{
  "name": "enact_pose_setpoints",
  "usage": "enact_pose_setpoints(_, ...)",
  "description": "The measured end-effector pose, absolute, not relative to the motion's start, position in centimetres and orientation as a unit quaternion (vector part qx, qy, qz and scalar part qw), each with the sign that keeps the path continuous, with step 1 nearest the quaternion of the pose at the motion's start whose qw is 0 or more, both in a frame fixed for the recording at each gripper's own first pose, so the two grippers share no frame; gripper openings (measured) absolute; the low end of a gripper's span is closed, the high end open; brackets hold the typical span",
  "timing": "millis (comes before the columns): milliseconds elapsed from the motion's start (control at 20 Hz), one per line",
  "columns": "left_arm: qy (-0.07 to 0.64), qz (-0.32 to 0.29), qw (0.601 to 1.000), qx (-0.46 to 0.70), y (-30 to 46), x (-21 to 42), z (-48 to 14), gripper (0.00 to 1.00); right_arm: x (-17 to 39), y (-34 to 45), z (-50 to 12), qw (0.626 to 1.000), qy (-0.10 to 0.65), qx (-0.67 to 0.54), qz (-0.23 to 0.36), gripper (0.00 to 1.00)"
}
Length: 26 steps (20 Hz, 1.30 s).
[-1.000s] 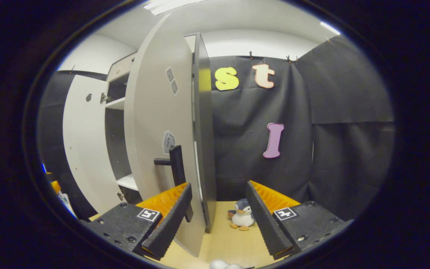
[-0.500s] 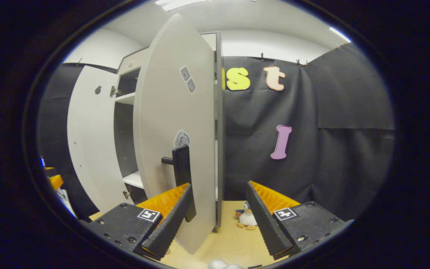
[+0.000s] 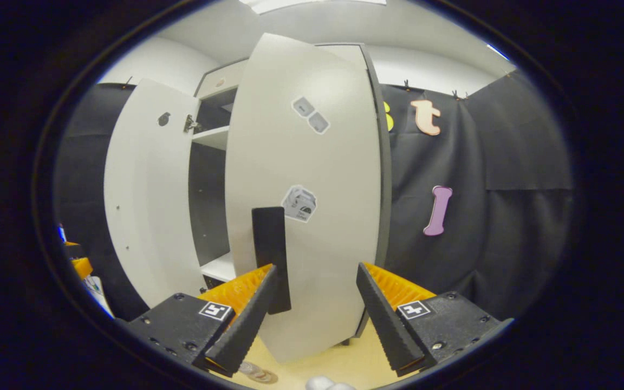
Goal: Grasp the bottle in the cabinet with the left hand and place it on the coaster, then close the right door with the right hand and the left door with the left hand.
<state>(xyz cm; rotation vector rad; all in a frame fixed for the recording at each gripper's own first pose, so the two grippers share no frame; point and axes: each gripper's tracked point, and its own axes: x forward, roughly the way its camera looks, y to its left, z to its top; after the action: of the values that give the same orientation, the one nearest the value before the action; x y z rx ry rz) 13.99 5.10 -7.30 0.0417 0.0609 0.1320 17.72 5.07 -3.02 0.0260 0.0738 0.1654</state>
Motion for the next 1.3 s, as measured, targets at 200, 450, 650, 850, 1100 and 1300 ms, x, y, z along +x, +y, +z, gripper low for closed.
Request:
enact_pose_setpoints(200,0.028,0.066,0.997,0.019,8.6,15.6,-7.0,0.96,16.0,5.0,-2.5,0.997,0.033,0.016,0.064,0.94)
enact_pose_setpoints(450,0.009,0.071,0.997,0.016,13.2,18.9,-5.4,0.96,12.0,4.2,-2.0,0.999,0.029,0.017,0.035,0.96)
enact_pose_setpoints(650,-0.004,0.068,0.997,0.024,16.1,22.4,-4.3,0.96,8.6,4.0,-2.7,0.999,0.036,0.013,0.011,0.96)
enact_pose_setpoints(850,-0.010,0.054,0.998,0.025,17.1,25.9,-3.7,0.96,6.4,3.9,-3.8,0.999,0.052,0.013,-0.005,0.96)
enact_pose_setpoints(1100,-0.015,0.035,0.999,0.009,16.5,28.3,-3.2,0.96,5.1,3.3,-4.7,0.998,0.063,0.014,-0.018,0.96)
enact_pose_setpoints(1300,-0.032,0.037,0.999,0.012,16.1,28.1,-2.6,0.93,5.0,2.9,-4.8,0.997,0.066,0.021,-0.020,0.94)
